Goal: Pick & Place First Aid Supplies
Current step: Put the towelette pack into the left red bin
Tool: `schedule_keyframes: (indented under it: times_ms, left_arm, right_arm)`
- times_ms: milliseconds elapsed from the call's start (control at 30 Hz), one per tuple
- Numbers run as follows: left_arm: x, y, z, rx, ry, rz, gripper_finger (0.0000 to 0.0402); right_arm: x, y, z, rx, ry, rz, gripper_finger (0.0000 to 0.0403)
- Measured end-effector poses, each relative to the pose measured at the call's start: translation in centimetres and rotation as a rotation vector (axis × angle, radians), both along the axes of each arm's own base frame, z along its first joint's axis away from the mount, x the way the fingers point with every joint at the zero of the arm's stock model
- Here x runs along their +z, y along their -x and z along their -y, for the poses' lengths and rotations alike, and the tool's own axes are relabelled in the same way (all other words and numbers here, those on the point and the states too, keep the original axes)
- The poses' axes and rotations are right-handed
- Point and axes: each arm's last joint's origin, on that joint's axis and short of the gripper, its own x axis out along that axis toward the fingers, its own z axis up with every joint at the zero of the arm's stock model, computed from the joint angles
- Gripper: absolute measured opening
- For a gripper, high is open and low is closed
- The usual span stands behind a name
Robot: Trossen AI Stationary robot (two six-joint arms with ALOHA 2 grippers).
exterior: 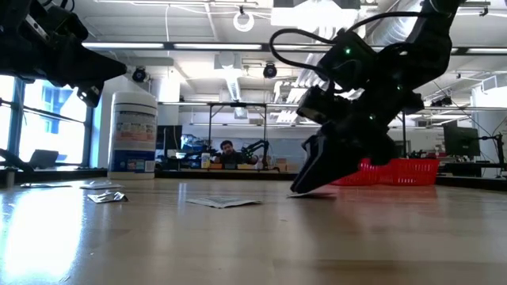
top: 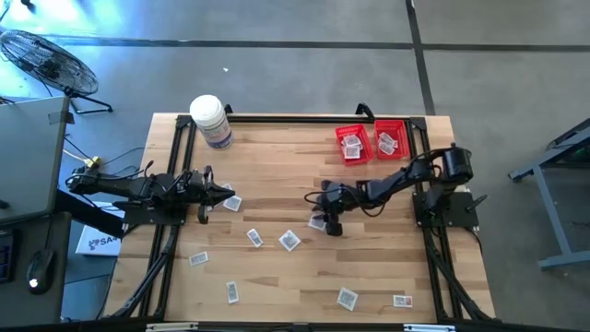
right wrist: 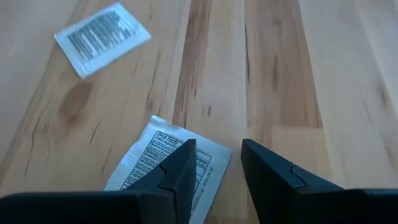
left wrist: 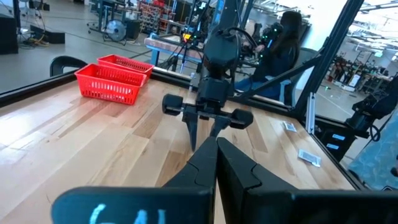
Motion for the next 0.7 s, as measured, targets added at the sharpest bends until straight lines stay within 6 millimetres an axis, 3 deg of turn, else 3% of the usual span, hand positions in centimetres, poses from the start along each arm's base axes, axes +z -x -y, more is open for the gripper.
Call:
schedule_keyframes:
  times_ms: [200, 567, 700]
  left_arm:
    - [0.01, 0.0, 0.0, 0.0, 0.0, 0.001, 0.0001]
    - [0.0, 0.0, 0.0, 0.0, 0.0, 0.0, 0.0001]
    - [0.01, 0.0, 0.0, 0.0, 0.0, 0.001, 0.0001]
  right_arm:
    - [-1.0, 0.01, 0.06, -0.012, 0.034, -0.032, 0.0116]
    - [-1.2, 0.16, 0.62, -0.043, 0.081, -0.058, 0.0015]
    - [-1.2, 0.17, 0.65, -0.063, 0.082, -0.058, 0.0004]
